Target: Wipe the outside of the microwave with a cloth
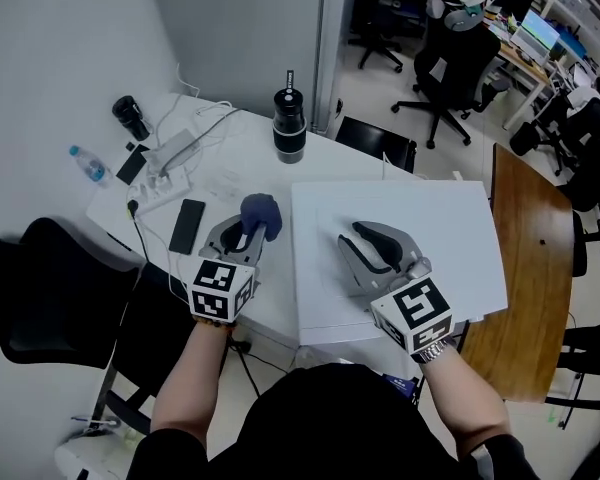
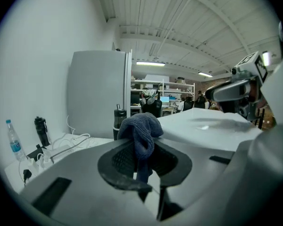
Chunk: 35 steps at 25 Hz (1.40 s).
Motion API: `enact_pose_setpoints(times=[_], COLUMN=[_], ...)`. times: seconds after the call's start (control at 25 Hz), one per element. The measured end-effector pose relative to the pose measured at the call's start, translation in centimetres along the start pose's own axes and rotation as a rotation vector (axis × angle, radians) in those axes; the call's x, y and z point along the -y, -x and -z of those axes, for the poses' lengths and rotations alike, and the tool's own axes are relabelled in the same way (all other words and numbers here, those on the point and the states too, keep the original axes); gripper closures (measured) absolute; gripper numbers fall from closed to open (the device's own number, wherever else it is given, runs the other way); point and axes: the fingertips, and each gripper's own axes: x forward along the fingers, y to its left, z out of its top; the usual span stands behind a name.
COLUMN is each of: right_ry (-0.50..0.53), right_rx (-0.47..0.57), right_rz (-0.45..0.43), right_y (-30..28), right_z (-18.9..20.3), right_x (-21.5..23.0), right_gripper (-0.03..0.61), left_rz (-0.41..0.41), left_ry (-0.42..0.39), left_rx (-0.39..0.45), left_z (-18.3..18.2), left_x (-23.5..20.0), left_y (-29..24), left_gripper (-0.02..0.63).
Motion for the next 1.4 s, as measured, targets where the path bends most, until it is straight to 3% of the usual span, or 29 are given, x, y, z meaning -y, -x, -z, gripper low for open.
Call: enact_pose_setpoints(times=[0.2,0.44,0.64,0.8,1.04,1.4], right_ry=[0.049,0.122,0.174,0.210,0.227,0.120], right_rx=[0.019,0.038,0.045,0.057,0.056,-0.045], right_rz=[-0.134,-0.285,-0.423,-0.519,-0.476,-0.260], right_y=[-1.1,-2.0,-1.4,-0.5,-0.4,-1.8], right_z=[-1.9,-3.1,-3.5,-3.7,-3.6,-0.7], right_x=[-3.3,-7.3,-10.5,-12.6,-12.6,-8.5], right_gripper=[0.410,0.351,0.321,0.342,0.478,0.497], left_rz=[0.117,0.296,0.433,0.519,0.528,0.386], left_ry=[-0.049,-0.123,-0.093,-0.089,-0.082,-0.060], left_rx=[0.098,0.167,0.160,0.207,0.204,0.205], left_z=[-4.4,-6.6,-6.5,-6.6,-6.2,-6.4], left_x=[2.5,6.5,8.8,9.6,9.6,7.9], left_y=[4.0,8.0,10.9,12.1,12.7,12.6], left_gripper=[0.552,0.552,0.552,0.552,0.548,0.525])
